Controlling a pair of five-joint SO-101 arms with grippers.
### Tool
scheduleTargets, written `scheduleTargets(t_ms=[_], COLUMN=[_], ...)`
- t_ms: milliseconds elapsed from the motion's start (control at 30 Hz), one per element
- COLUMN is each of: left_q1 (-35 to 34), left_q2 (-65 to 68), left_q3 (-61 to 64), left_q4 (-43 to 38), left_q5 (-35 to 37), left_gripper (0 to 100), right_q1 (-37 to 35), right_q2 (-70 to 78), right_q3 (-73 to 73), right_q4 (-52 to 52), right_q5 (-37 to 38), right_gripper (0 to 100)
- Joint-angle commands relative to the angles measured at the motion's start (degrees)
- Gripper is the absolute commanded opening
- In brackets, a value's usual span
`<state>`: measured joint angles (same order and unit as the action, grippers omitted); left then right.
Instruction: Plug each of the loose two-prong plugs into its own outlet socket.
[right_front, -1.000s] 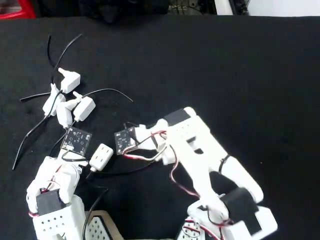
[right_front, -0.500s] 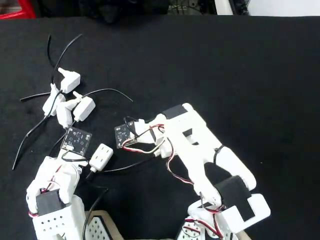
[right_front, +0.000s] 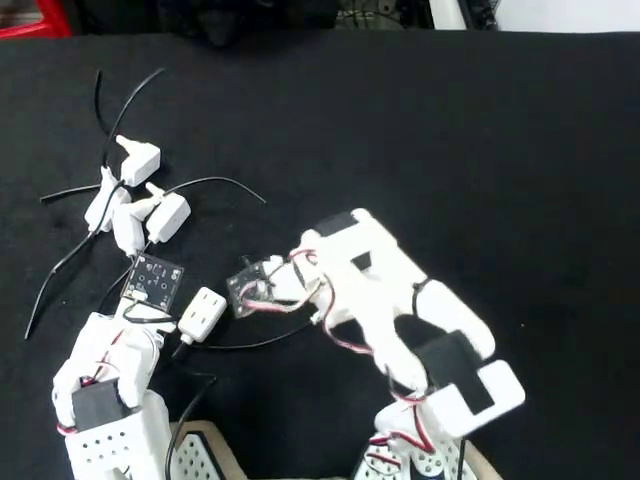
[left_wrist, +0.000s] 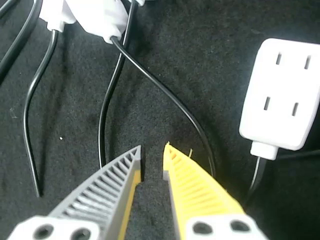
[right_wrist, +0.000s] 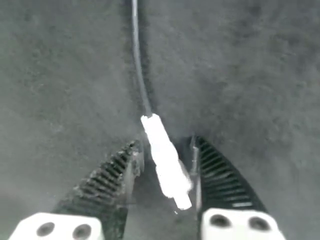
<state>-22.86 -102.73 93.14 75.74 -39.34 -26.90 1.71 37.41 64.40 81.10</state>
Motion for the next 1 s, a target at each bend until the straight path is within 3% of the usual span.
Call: scheduleTargets(t_ms=[0, 133, 367, 600, 967], left_q1=[0.04, 0.04, 0.13, 0.13, 0.13], left_q2=[0.26, 0.26, 0.26, 0.26, 0.26], left_q3=[-0.13, -0.13, -0.13, -0.13, -0.13], left_q4=[0.79, 0.62, 0.53, 0.53, 0.53], left_q5=[-0.53, -0.53, -0.53, -0.53, -0.53], left_gripper=[8, 8, 8, 8, 8], right_q1=[4.31, 4.13, 0.62, -3.69, -3.34], right_q2=[1.63, 1.8, 1.8, 1.71, -15.87], right_q3=[-4.97, -6.46, -7.96, -9.01, -12.88], right_q4=[0.35, 3.34, 4.31, 6.07, 5.54], right_q5=[3.78, 4.22, 3.43, -7.91, -40.62], right_gripper=[16.6, 3.6, 1.8, 1.2, 1.2])
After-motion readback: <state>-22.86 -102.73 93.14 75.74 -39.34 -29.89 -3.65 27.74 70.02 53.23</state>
